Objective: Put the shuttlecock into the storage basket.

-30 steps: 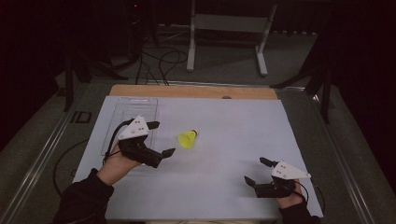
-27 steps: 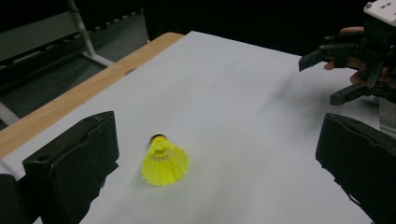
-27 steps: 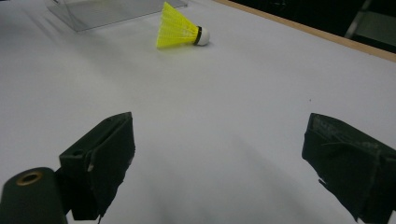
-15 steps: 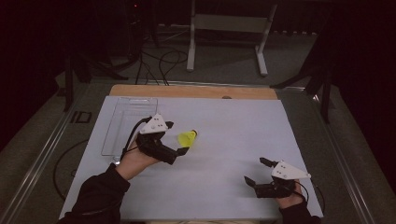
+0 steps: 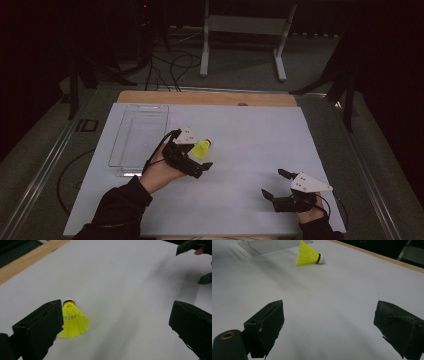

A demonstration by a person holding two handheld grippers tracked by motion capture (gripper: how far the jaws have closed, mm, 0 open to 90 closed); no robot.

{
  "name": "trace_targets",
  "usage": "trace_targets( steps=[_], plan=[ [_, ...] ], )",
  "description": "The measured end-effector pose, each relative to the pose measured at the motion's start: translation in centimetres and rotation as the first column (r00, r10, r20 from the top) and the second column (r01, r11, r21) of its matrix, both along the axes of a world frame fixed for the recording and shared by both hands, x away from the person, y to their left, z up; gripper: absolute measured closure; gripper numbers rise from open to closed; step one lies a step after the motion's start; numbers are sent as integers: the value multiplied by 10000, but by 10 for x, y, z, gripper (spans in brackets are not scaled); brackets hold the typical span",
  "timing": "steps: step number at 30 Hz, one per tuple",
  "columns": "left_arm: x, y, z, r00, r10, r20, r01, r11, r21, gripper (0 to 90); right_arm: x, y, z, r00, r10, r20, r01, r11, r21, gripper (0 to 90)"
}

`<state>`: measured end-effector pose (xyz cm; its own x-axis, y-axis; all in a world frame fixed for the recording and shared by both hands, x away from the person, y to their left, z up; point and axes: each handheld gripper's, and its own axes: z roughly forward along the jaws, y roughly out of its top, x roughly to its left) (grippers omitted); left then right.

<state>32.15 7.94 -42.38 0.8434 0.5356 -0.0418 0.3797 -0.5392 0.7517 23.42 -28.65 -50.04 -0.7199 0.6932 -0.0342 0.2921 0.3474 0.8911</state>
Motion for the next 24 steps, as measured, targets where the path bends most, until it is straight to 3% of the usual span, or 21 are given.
trace_targets(
  steps=[4,8,13,16,24],
  plan=[
    [2,-6,-7,9993,288,-251,-285,9995,124,2,0,0,0,10000,-2,10,2,10000,0,94],
    [7,-11,-13,9950,610,-793,-588,9978,299,8,0,1,0,10000,-15,-17,15,10000,-13,94],
    [11,-16,-19,9896,977,-1055,-899,9930,762,11,0,0,0,10000,-8,-23,8,10000,-50,94],
    [14,-17,-23,9861,1132,-1218,-1043,9916,770,19,0,1,0,10000,-14,-33,14,10000,-79,95],
    [20,-21,-36,9754,1570,-1548,-1419,9844,1041,123,-1,1,0,10000,8,10,-8,9999,-112,95]
  ],
)
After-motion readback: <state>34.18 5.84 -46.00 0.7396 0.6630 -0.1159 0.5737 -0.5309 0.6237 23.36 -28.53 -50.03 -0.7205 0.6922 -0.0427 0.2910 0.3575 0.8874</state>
